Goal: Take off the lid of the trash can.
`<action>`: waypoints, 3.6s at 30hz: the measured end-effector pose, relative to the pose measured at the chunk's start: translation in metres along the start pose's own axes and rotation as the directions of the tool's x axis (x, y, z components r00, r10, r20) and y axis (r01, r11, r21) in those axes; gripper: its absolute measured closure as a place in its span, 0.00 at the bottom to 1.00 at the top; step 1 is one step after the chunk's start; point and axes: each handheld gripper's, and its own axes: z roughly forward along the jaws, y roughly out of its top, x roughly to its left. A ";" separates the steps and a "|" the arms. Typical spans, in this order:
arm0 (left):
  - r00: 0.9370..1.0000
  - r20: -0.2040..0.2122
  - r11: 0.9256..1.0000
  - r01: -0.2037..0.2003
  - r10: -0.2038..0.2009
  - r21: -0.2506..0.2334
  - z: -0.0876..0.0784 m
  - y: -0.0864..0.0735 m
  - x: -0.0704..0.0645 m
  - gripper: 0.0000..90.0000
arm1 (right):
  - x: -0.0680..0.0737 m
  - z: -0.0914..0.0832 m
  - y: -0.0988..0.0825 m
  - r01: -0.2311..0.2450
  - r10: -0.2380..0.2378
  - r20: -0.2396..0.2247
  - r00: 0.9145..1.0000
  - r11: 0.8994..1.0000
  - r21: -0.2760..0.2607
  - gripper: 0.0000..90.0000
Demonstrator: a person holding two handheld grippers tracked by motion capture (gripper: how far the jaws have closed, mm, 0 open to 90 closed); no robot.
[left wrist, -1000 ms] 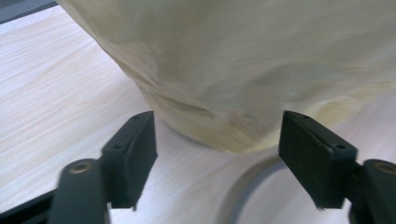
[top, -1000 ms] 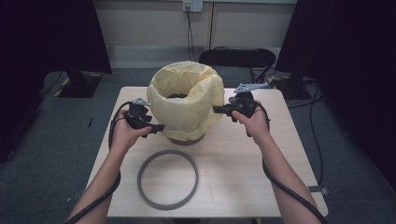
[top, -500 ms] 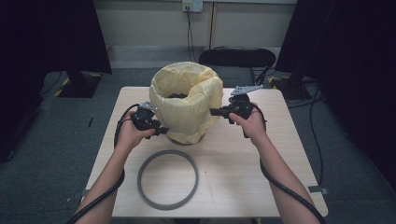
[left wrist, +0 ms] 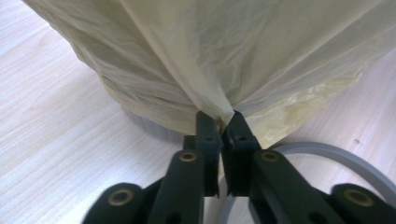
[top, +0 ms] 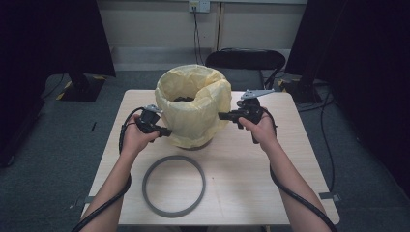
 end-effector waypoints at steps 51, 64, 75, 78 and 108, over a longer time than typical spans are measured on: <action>0.995 -0.085 0.971 0.027 -0.048 -0.239 -0.120 0.072 -0.014 1.00 | 0.028 -0.036 0.077 0.111 -0.106 0.071 0.992 0.991 -0.075 0.96; 0.995 -0.083 0.965 0.029 -0.052 -0.260 -0.130 0.094 -0.010 1.00 | 0.027 -0.034 0.099 0.124 -0.117 0.070 0.991 0.987 -0.100 0.96; 0.998 -0.067 0.963 0.001 -0.019 -0.269 -0.125 0.121 -0.012 1.00 | 0.030 -0.027 0.119 0.155 -0.150 0.056 0.987 0.983 -0.100 0.96; 0.998 -0.066 0.965 -0.016 -0.001 -0.261 -0.122 0.132 -0.016 1.00 | 0.032 -0.019 0.124 0.167 -0.163 0.050 0.985 0.982 -0.085 0.96; 0.979 0.196 0.967 -0.007 0.059 -0.255 -0.097 0.166 -0.023 1.00 | 0.053 0.051 0.141 0.326 -0.324 0.083 0.942 0.946 -0.004 0.31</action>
